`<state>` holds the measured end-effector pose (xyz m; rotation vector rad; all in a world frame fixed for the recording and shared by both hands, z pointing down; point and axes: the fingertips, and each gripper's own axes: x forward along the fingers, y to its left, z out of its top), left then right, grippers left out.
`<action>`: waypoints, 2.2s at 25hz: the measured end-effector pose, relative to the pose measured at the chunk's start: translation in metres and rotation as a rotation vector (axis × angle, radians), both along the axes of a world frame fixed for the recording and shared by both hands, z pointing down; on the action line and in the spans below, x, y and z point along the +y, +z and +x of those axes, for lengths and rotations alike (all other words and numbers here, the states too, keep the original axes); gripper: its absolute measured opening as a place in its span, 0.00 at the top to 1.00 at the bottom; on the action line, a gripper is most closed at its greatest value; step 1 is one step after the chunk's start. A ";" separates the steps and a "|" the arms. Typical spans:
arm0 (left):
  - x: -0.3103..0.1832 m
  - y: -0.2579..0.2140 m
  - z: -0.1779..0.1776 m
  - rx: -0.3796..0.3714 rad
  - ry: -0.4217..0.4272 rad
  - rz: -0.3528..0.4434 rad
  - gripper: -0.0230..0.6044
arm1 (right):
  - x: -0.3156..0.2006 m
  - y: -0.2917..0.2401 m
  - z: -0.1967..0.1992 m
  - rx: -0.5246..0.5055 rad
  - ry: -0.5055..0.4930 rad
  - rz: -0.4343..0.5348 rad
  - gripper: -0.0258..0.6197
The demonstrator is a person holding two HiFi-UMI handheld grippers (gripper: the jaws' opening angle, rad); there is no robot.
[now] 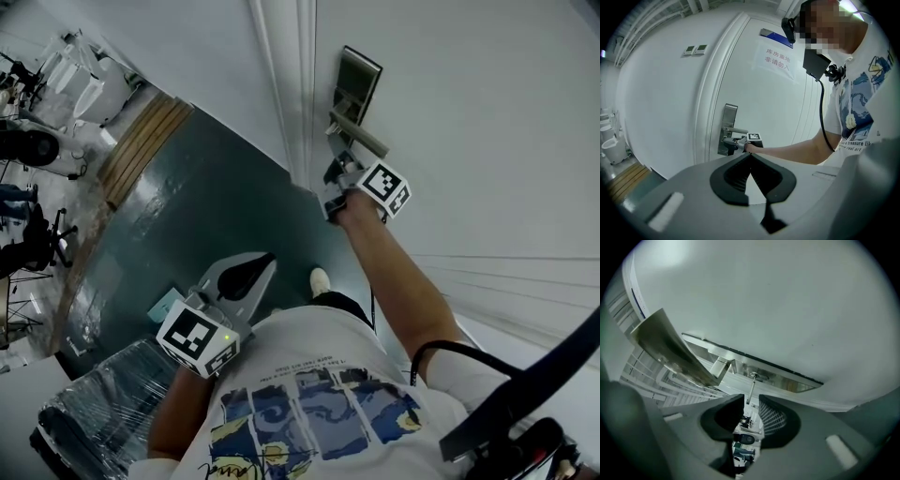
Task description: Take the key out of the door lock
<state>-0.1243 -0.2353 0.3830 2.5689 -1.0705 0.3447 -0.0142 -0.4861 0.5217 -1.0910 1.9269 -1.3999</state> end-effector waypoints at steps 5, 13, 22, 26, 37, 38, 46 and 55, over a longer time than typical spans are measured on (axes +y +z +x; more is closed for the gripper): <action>-0.002 0.003 -0.002 -0.004 -0.005 -0.005 0.96 | -0.005 0.002 -0.005 -0.020 0.000 0.003 0.83; -0.004 0.005 -0.010 -0.005 -0.022 -0.026 0.96 | -0.010 -0.006 -0.007 -0.058 0.036 0.014 0.83; -0.001 0.009 -0.018 -0.019 -0.034 -0.042 0.96 | -0.015 -0.004 0.000 -0.077 0.149 0.023 0.88; 0.001 0.010 -0.024 -0.019 -0.035 -0.046 0.96 | -0.015 -0.004 0.000 -0.119 0.179 0.021 0.88; 0.004 0.009 -0.033 -0.017 -0.023 -0.055 0.96 | -0.018 0.001 0.004 -0.237 0.270 -0.043 0.92; 0.005 0.009 -0.034 -0.017 -0.023 -0.055 0.96 | -0.018 0.001 0.005 -0.240 0.276 -0.044 0.92; 0.029 0.018 -0.052 -0.015 -0.004 -0.061 0.96 | -0.002 0.008 -0.002 -0.246 0.325 -0.062 0.93; 0.045 0.012 -0.069 -0.012 -0.023 -0.040 0.96 | 0.033 0.014 -0.036 -0.256 0.289 -0.098 0.93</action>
